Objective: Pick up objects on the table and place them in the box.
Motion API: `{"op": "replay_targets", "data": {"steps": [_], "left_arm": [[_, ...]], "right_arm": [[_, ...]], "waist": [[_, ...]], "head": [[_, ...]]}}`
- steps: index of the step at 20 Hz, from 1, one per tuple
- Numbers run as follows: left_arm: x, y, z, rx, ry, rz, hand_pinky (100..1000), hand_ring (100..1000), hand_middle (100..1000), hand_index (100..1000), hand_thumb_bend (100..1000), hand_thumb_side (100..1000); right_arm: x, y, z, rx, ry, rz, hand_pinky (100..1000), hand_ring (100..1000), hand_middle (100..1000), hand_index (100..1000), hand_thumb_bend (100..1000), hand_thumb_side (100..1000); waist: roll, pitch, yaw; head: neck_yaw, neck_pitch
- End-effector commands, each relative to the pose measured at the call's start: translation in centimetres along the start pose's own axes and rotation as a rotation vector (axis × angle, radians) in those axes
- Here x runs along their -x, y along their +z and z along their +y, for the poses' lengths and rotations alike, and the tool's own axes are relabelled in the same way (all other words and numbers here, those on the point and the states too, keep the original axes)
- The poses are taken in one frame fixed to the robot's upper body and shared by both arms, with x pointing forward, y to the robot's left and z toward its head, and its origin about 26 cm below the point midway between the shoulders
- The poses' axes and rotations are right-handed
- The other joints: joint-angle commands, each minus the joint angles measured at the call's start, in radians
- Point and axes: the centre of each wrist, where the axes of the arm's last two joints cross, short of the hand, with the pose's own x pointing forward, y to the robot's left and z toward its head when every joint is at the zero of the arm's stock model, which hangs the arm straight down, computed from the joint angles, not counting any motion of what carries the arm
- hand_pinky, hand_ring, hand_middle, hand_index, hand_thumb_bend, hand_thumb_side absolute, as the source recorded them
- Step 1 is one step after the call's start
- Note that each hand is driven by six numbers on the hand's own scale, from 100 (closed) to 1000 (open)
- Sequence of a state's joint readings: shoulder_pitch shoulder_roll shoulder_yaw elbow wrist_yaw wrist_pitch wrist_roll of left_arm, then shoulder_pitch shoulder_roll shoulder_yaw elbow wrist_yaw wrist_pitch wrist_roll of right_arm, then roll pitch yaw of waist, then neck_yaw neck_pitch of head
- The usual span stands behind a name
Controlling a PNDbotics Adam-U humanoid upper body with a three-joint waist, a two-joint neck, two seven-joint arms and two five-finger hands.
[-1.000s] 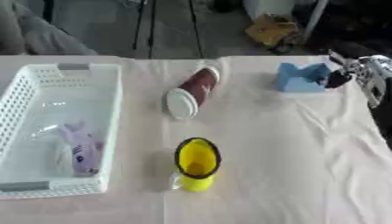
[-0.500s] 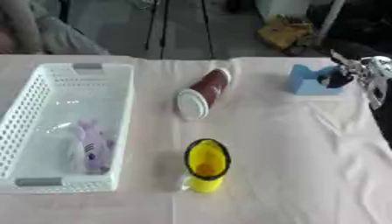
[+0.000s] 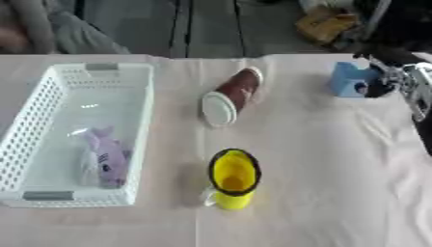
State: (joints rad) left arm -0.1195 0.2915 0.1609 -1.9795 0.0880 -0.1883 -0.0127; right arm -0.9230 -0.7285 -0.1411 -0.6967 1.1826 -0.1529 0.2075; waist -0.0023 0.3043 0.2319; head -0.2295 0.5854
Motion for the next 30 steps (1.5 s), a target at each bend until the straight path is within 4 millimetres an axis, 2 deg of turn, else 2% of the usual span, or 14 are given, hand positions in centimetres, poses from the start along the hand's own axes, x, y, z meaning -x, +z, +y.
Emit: {"op": "replay_targets", "data": {"steps": [1,16,17,20,21,22,23,24,25,26,27,30], "left_arm": [[-0.72,-0.31,0.63,0.009,-0.023,-0.032,286,782,783,797,302,892],[-0.66,-0.21,0.53,0.013,-0.016,-0.035,281,781,783,798,300,897],[-0.66,-0.21,0.51,0.012,-0.015,-0.035,281,781,782,798,299,899],[-0.66,-0.24,0.48,0.012,-0.014,-0.036,280,781,782,797,299,899],[-0.66,-0.24,0.47,0.012,-0.014,-0.036,280,781,782,797,299,899],[-0.66,-0.25,0.46,0.012,-0.014,-0.037,280,781,782,797,299,899],[-0.66,-0.25,0.46,0.012,-0.013,-0.037,280,781,782,797,298,900],[-0.66,-0.25,0.45,0.011,-0.013,-0.036,280,781,782,797,298,900],[-0.66,-0.25,0.44,0.011,-0.012,-0.036,280,781,782,797,298,901],[-0.65,-0.25,0.43,0.011,-0.012,-0.036,280,781,782,797,298,901],[-0.65,-0.25,0.42,0.011,-0.011,-0.036,280,780,782,797,298,901],[-0.65,-0.26,0.4,0.01,-0.01,-0.036,280,780,782,797,298,901]], "right_arm": [[1.71,0.5,-2.1,0.044,0.005,0.032,1000,1000,973,968,323,100],[1.52,0.45,-1.96,0.032,0.002,0.033,998,998,972,960,313,100],[1.54,0.47,-1.91,0.03,0.003,0.033,996,992,971,899,308,100],[1.67,0.57,-1.71,0.022,0.009,0.034,992,987,969,855,311,108],[1.67,0.58,-1.67,0.02,0.007,0.034,974,965,946,804,316,180],[1.65,0.58,-1.62,0.018,0.007,0.034,974,965,946,804,316,180],[1.63,0.58,-1.59,0.019,0.008,0.036,934,923,901,768,328,234],[1.59,0.58,-1.55,0.021,0.008,0.038,934,923,901,768,328,234],[1.56,0.57,-1.54,0.026,0.008,0.041,758,792,795,750,334,260],[1.52,0.57,-1.49,0.032,0.005,0.043,758,792,794,750,328,269],[1.5,0.56,-1.45,0.038,0.003,0.045,567,665,672,742,321,250],[1.48,0.57,-1.28,0.05,-0.005,0.048,517,630,633,743,322,245]], "waist": [[0.001,-0.013,0.003],[0.004,0.009,0.026],[0.003,0.01,0.027],[0.002,0.014,0.029],[0.001,0.015,0.03],[0.001,0.015,0.031],[0.001,0.015,0.031],[0.0,0.016,0.031],[0.0,0.016,0.031],[0.0,0.016,0.031],[0.0,0.016,0.031],[0.001,0.016,0.029]], "head": [[0.001,-0.002],[0.002,-0.001],[0.003,0.0],[0.003,0.001],[0.003,0.001],[0.004,0.001],[0.004,0.002],[0.004,0.002],[0.004,0.002],[0.004,0.002],[0.004,0.002],[0.004,0.002]]}}
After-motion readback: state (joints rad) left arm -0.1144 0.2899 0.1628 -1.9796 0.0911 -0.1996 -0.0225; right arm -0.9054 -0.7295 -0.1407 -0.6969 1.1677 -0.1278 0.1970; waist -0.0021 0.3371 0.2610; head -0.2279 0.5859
